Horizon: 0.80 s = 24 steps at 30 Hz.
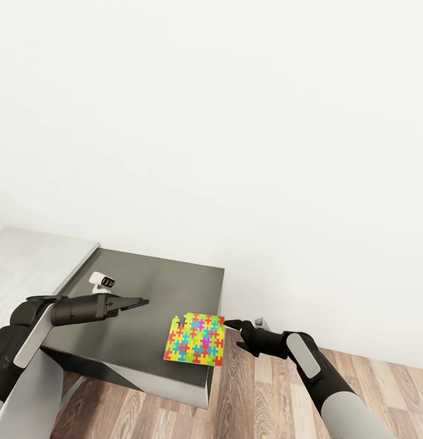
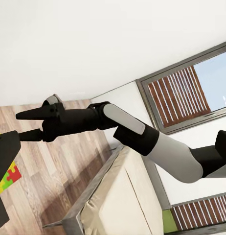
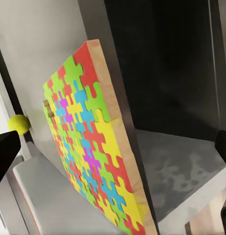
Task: Put all the toys in the child's room - the three board games (two on the bed and one on the table), the two jigsaw puzzles on the table, and the tennis ball on the table - inside the toy box on the table in the child's room.
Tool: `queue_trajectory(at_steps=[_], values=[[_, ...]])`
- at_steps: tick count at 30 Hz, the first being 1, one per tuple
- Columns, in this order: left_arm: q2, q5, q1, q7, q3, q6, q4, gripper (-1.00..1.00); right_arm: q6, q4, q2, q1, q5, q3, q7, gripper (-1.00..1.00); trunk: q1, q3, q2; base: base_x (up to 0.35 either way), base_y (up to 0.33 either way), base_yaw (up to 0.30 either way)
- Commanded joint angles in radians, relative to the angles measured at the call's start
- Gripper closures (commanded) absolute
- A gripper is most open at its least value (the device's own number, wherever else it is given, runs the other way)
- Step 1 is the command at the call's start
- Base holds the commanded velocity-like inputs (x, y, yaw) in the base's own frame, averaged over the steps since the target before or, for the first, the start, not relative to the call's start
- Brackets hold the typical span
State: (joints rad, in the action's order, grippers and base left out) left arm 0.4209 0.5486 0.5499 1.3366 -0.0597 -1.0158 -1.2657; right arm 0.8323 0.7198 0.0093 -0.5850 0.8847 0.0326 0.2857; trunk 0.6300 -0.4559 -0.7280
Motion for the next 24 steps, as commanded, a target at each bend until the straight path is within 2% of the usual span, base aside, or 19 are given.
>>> queue_trajectory(at_steps=[1,5,11,24], values=[[0.001,0.004,0.001,0.001,-0.002,-0.009,0.000,-1.00,0.005,0.000,0.000,-0.001,-0.006,-0.001,0.005,-1.00,0.000,-0.001,-0.001,0.000,0.000,0.000],[0.001,0.004,0.001,0.001,-0.003,-0.009,0.000,-1.00,0.009,0.000,0.001,-0.002,-0.006,0.000,0.004,-1.00,0.000,-0.001,-0.001,0.000,0.000,0.000],[0.001,0.004,0.001,0.001,-0.002,-0.009,0.000,-1.00,0.027,0.000,0.002,-0.002,-0.007,0.000,0.004,-1.00,0.023,-0.020,-0.043,0.000,0.000,0.000],[-0.001,0.005,0.001,0.001,-0.003,-0.007,0.000,-1.00,0.036,0.000,0.020,-0.003,-0.009,0.001,0.004,-1.00,0.023,-0.020,-0.043,0.000,0.000,0.000]])
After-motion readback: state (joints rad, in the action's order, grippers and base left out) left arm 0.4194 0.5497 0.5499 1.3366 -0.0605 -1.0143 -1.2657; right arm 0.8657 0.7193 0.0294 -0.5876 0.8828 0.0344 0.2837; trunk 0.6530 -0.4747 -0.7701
